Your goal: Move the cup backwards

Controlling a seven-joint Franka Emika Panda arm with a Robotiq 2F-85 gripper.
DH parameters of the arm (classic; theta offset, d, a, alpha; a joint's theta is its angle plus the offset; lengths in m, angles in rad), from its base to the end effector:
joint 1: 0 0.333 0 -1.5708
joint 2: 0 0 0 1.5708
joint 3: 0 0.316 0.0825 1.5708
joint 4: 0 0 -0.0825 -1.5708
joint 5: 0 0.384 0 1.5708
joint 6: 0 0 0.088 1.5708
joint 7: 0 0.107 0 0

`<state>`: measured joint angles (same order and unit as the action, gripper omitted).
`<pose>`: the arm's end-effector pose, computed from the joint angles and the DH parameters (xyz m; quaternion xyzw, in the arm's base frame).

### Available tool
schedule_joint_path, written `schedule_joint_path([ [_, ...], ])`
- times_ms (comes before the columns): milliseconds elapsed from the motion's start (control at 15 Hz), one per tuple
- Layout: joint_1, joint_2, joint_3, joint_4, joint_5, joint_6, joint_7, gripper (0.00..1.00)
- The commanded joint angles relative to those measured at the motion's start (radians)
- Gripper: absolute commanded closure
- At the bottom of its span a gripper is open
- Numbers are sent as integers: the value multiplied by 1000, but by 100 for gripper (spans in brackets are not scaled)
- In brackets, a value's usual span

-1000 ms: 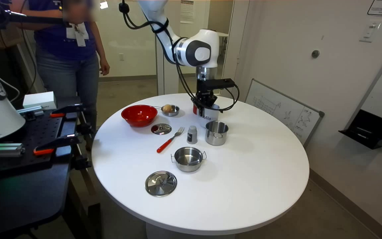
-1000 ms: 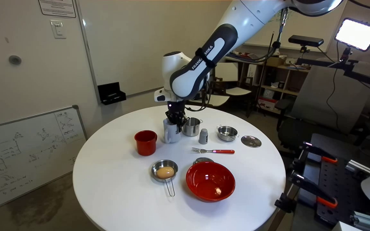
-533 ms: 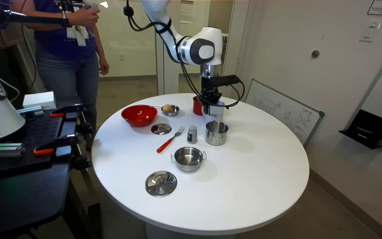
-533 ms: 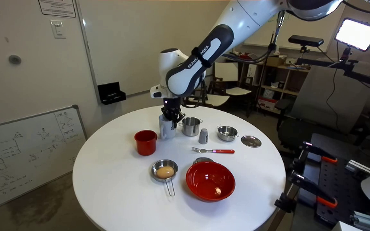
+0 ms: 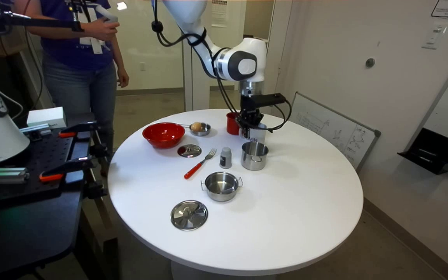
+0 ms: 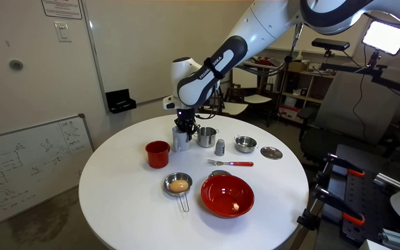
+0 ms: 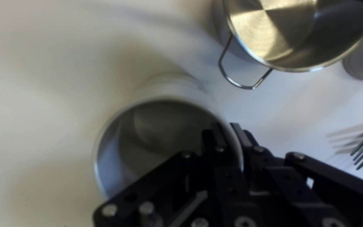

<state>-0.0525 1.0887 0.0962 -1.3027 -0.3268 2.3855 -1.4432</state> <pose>0.7287 0.0132 0.0766 0.6682 0.7407 -0.0436 0.0539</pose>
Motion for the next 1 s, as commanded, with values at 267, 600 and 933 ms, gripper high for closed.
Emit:
schedule_joint_path([
  [267, 0, 68, 3, 113, 53, -68, -69, 59],
  [600, 6, 101, -6, 149, 50, -56, -67, 23],
  [933, 15, 124, -23, 180, 40, -52, -56, 0],
])
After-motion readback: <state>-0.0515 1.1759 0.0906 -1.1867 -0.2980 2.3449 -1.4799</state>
